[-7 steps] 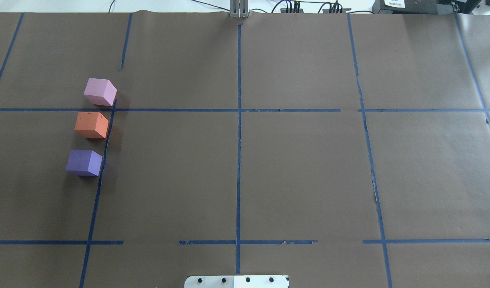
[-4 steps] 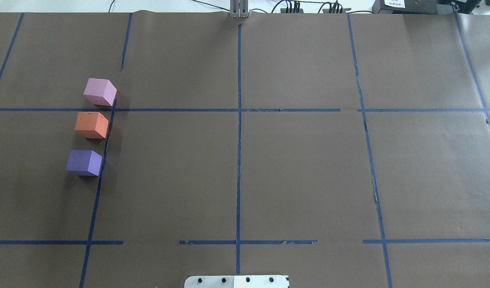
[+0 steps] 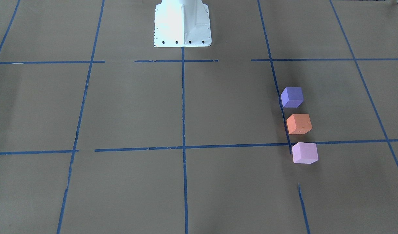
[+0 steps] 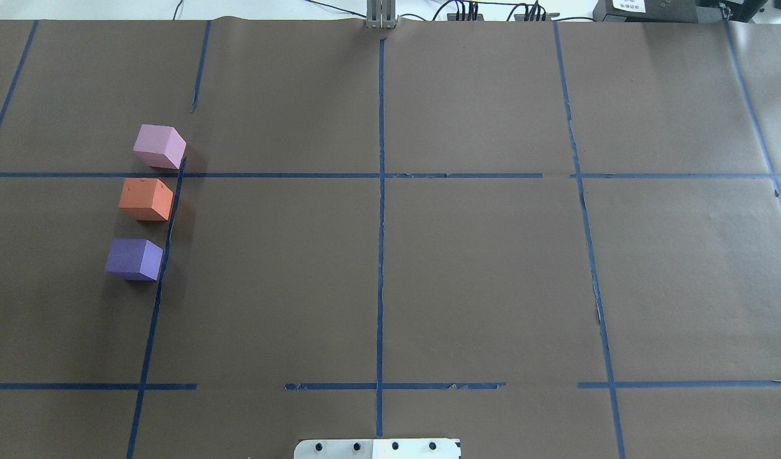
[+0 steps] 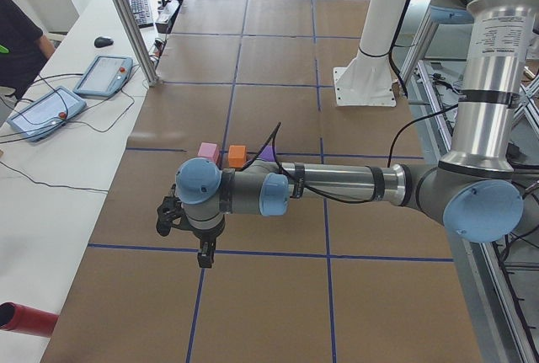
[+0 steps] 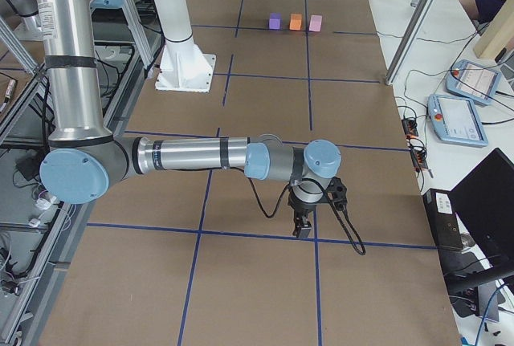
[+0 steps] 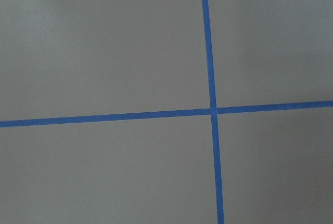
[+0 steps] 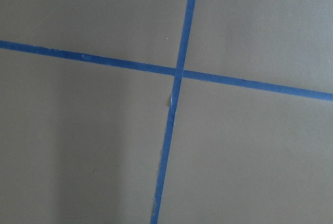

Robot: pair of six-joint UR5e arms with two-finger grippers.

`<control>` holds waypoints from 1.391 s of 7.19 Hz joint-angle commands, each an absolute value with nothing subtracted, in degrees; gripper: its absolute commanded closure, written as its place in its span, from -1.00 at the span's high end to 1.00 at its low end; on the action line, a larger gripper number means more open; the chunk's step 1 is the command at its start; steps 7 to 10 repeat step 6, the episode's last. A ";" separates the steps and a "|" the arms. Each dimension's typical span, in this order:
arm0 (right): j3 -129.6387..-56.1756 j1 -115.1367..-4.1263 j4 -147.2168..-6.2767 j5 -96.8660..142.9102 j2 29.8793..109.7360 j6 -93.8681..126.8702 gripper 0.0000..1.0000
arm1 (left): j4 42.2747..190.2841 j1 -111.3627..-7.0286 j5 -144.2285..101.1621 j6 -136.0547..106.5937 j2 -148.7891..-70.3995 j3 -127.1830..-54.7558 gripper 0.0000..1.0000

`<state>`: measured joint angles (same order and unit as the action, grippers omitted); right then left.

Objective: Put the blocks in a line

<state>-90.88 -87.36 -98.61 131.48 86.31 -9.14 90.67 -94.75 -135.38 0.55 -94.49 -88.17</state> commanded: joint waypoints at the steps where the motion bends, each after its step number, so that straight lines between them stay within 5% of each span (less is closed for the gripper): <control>1: -90.88 -87.36 -98.61 131.48 86.31 -9.14 1.00 | 90.97 -94.75 -134.31 -0.18 -94.48 -88.50 1.00; 10: -90.88 -87.36 -98.61 131.48 86.31 -9.14 1.00 | 91.14 -94.57 -133.59 0.17 -93.60 -88.77 1.00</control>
